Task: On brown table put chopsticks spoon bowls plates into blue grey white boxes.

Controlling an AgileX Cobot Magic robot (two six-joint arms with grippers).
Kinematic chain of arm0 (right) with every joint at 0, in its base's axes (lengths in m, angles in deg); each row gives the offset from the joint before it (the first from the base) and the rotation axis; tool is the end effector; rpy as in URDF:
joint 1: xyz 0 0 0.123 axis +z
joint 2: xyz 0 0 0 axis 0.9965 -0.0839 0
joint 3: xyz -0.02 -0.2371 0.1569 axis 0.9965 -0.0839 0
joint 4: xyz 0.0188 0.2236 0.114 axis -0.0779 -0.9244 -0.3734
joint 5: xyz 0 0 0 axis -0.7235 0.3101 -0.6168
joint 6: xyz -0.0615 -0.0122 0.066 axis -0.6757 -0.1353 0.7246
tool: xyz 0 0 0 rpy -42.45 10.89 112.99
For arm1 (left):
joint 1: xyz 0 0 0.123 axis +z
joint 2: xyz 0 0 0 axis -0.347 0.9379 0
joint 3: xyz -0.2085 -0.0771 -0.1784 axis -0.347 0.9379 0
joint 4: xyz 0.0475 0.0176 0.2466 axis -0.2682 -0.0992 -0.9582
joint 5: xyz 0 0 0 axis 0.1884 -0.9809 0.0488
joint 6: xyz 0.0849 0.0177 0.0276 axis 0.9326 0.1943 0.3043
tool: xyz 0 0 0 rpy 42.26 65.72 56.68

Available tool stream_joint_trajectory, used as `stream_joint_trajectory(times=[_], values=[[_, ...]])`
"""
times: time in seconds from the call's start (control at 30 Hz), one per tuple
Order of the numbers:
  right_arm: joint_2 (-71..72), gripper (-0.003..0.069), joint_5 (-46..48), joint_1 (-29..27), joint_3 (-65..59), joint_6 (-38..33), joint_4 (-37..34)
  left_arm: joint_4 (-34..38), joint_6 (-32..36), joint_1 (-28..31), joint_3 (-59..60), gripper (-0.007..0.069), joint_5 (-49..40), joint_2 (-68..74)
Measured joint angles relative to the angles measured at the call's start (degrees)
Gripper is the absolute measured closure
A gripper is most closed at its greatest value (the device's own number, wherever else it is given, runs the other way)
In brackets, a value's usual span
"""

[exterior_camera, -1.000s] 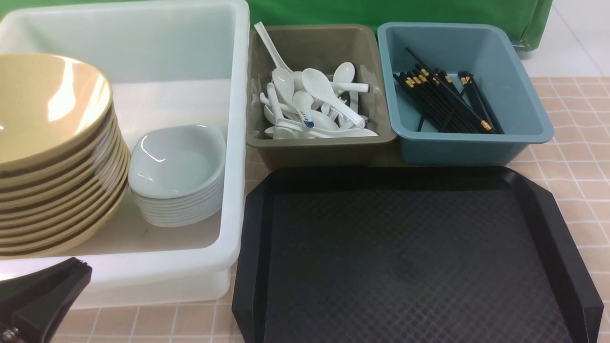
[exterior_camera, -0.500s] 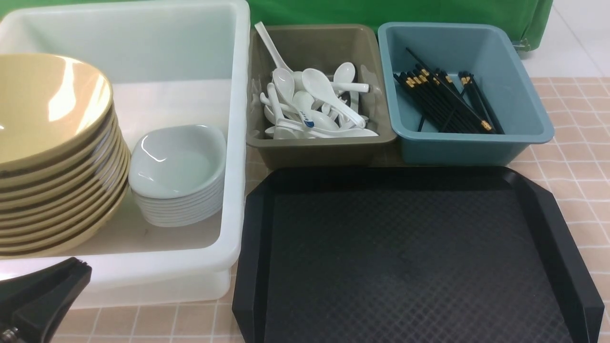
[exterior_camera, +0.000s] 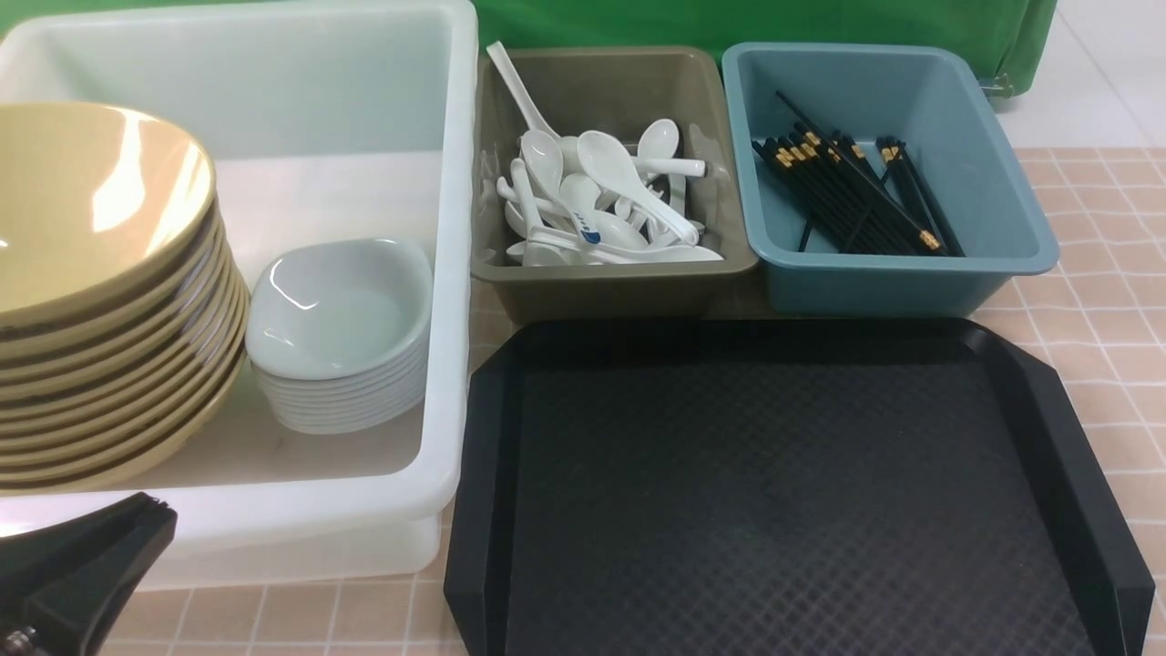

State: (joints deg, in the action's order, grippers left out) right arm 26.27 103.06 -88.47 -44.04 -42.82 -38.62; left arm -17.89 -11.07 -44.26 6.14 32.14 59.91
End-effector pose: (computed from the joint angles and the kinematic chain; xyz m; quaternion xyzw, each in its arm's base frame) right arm 0.0537 -0.0046 0.1760 0.0049 0.7891 -0.0420 0.6128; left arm 0.0637 -0.0226 0.2543 0.2580 0.7567 -0.0185 0.6004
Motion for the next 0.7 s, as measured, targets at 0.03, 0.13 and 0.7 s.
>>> stream_joint_trajectory(times=[0.03,0.13,0.7], values=[[0.0,0.0608,0.0,0.0,0.0,0.0,0.0,0.0,0.0,0.0,0.0,0.062,0.0,0.0],[0.0,0.0607,0.0,0.0,0.0,0.0,0.0,-0.2,0.0,0.0,0.4,0.062,0.1,-0.7],[0.1,0.059,0.2,0.0,0.0,0.0,-0.1,12.6,-4.9,22.0,16.7,0.062,3.8,-14.1]])
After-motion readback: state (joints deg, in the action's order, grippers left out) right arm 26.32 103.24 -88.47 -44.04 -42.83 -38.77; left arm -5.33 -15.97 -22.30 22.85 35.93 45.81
